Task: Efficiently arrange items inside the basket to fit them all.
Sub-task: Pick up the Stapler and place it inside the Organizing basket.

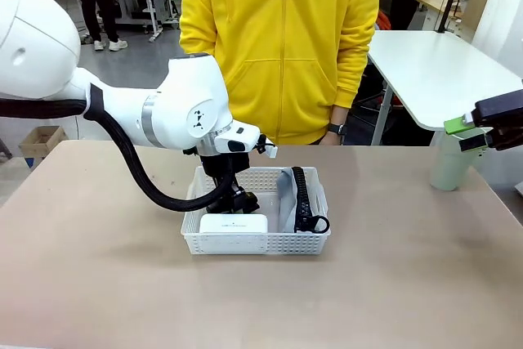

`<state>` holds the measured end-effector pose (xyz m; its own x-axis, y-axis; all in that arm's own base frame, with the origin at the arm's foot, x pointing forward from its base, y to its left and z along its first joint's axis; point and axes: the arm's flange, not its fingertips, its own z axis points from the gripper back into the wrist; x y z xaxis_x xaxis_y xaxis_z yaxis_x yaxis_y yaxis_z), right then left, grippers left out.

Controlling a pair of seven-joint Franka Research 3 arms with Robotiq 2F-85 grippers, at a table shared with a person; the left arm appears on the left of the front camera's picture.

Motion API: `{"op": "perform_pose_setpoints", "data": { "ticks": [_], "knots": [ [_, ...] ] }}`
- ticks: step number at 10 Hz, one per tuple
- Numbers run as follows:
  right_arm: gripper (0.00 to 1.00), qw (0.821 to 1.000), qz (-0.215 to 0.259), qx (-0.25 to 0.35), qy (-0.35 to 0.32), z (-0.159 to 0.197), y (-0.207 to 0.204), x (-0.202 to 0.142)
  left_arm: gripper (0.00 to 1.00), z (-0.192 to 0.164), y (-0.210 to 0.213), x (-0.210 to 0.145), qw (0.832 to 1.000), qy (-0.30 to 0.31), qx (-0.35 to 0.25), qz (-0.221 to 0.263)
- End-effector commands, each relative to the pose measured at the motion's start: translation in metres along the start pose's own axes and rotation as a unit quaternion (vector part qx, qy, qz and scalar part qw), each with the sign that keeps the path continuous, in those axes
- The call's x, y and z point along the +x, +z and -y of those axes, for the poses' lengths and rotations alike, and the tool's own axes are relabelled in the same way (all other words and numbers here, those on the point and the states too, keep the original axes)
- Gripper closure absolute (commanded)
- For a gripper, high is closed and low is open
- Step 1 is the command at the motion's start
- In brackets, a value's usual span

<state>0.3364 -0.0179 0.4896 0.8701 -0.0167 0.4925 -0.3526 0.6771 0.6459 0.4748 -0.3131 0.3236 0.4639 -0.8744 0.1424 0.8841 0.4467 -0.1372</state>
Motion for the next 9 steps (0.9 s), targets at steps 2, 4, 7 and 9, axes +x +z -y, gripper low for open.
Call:
{"op": "perform_pose_setpoints", "data": {
  "ticks": [2,4,7,9],
  "knots": [
    [0.0,1.0,0.008,0.011,0.001,0.0,0.0,0.002,0.0,0.002,0.005,-0.001,1.0,-0.009,0.014,-0.006],
    [0.0,1.0,0.008,0.011,0.001,0.0,0.0,0.002,0.0,0.002,0.012,-0.002,1.0,-0.008,0.013,0.004],
    [0.0,1.0,0.008,0.011,0.001,0.0,0.0,0.002,0.0,0.007,0.049,-0.01,0.999,-0.006,0.033,0.037],
    [0.0,1.0,0.008,0.011,0.001,0.0,0.0,0.002,0.0,0.005,0.116,-0.026,0.995,0.013,0.038,0.093]
  ]
}}
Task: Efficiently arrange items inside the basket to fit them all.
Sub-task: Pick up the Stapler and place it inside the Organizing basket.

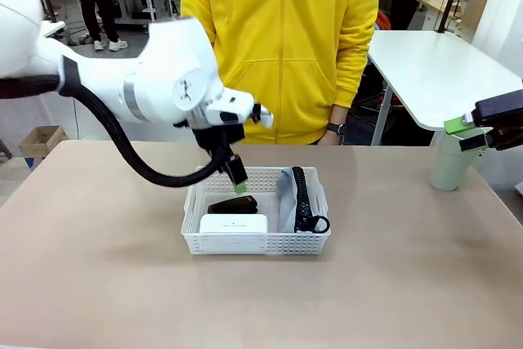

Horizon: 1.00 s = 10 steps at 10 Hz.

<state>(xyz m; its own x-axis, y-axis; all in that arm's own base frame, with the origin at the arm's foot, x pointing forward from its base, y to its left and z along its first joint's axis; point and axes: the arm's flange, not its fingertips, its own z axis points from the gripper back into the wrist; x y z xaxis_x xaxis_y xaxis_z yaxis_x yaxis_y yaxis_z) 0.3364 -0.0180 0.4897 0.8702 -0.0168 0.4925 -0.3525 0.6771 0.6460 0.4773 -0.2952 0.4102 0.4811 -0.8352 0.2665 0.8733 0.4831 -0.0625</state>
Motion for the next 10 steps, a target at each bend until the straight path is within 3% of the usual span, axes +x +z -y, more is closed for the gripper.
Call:
{"op": "perform_pose_setpoints", "data": {
  "ticks": [1,5,8,10],
  "knots": [
    [0.0,1.0,0.008,0.011,0.001,0.0,0.0,0.002,0.0,-0.005,0.071,-0.038,0.998,0.027,0.001,0.048],
    [0.0,1.0,0.008,0.011,0.001,0.0,0.0,0.002,0.0,-0.033,0.176,-0.157,0.974,0.146,-0.046,0.166],
    [0.0,1.0,0.008,0.011,0.001,0.0,0.0,0.002,0.0,-0.044,0.201,-0.269,0.929,0.249,-0.085,0.261],
    [0.0,1.0,0.008,0.011,0.001,0.0,0.0,0.002,0.0,-0.059,0.201,-0.343,0.892,0.276,-0.161,0.32]
  ]
}}
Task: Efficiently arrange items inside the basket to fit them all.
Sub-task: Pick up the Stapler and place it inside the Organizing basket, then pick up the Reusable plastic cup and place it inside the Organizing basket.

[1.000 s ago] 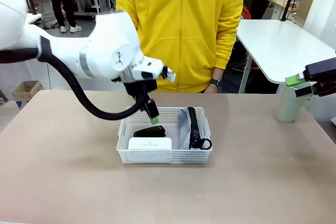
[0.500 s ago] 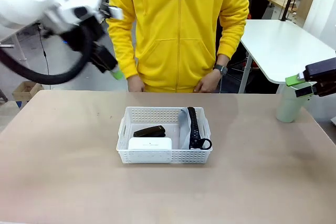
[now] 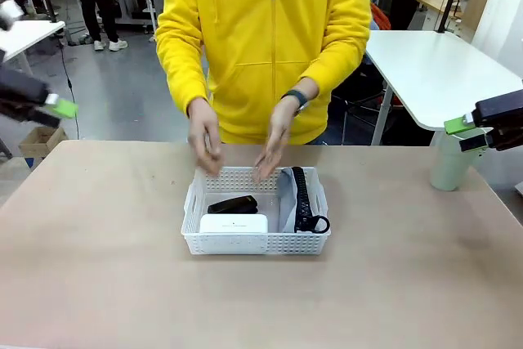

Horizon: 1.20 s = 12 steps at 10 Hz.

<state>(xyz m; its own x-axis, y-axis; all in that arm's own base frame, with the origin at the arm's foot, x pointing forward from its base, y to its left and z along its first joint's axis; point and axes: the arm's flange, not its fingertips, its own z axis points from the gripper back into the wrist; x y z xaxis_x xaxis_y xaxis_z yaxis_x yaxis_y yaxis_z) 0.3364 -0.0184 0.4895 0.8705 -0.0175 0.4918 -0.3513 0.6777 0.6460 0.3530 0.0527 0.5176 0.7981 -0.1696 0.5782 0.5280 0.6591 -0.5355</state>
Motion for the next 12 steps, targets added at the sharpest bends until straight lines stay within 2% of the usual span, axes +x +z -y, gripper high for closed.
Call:
{"op": "perform_pose_setpoints", "data": {
  "ticks": [1,3,4,5,6,12],
  "knots": [
    [0.0,1.0,0.008,0.011,0.002,0.0,0.0,0.002,0.0,-0.039,0.022,-0.027,0.994,0.018,-0.101,0.03],
    [0.0,1.0,0.008,0.011,0.002,0.0,0.0,0.002,0.0,-0.088,0.03,-0.051,0.982,0.057,-0.176,0.043],
    [0.0,1.0,0.008,0.011,0.002,0.0,0.0,0.002,0.0,-0.104,0.027,-0.059,0.977,0.067,-0.202,0.029],
    [0.0,1.0,0.008,0.011,0.002,0.0,0.0,0.002,0.0,-0.111,0.025,-0.06,0.975,0.097,-0.202,0.009],
    [0.0,1.0,0.008,0.011,0.002,0.0,0.0,0.002,0.0,-0.08,0.032,-0.074,0.982,0.061,-0.17,0.05],
    [0.0,1.0,0.008,0.011,0.002,0.0,0.0,0.002,0.0,-0.08,0.032,-0.074,0.982,0.061,-0.17,0.05]
  ]
}}
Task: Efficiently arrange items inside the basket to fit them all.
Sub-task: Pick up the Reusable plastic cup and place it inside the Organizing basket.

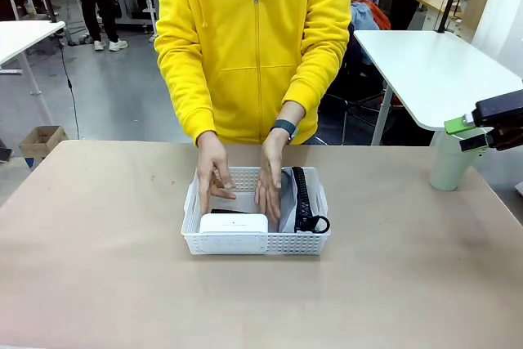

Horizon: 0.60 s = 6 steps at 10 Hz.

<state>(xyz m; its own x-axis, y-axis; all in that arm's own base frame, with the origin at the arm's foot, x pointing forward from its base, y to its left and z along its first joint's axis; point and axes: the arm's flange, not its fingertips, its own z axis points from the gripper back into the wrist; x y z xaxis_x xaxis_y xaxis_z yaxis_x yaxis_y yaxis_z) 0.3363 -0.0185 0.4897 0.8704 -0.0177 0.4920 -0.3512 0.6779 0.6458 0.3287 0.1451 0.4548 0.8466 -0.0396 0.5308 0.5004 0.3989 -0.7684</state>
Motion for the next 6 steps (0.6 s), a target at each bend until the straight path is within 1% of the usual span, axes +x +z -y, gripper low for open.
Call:
{"op": "perform_pose_setpoints", "data": {
  "ticks": [1,6],
  "knots": [
    [0.0,1.0,0.008,0.011,0.002,-0.0003,-0.0007,0.0021,0.0,0.0001,-0.0042,-0.0026,1.0,-0.004,-0.008,0.012],
    [0.0,1.0,0.008,0.011,0.002,-0.0003,-0.0007,0.0021,0.0,0.0001,-0.0042,-0.0026,1.0,-0.004,-0.008,0.012]
  ]
}}
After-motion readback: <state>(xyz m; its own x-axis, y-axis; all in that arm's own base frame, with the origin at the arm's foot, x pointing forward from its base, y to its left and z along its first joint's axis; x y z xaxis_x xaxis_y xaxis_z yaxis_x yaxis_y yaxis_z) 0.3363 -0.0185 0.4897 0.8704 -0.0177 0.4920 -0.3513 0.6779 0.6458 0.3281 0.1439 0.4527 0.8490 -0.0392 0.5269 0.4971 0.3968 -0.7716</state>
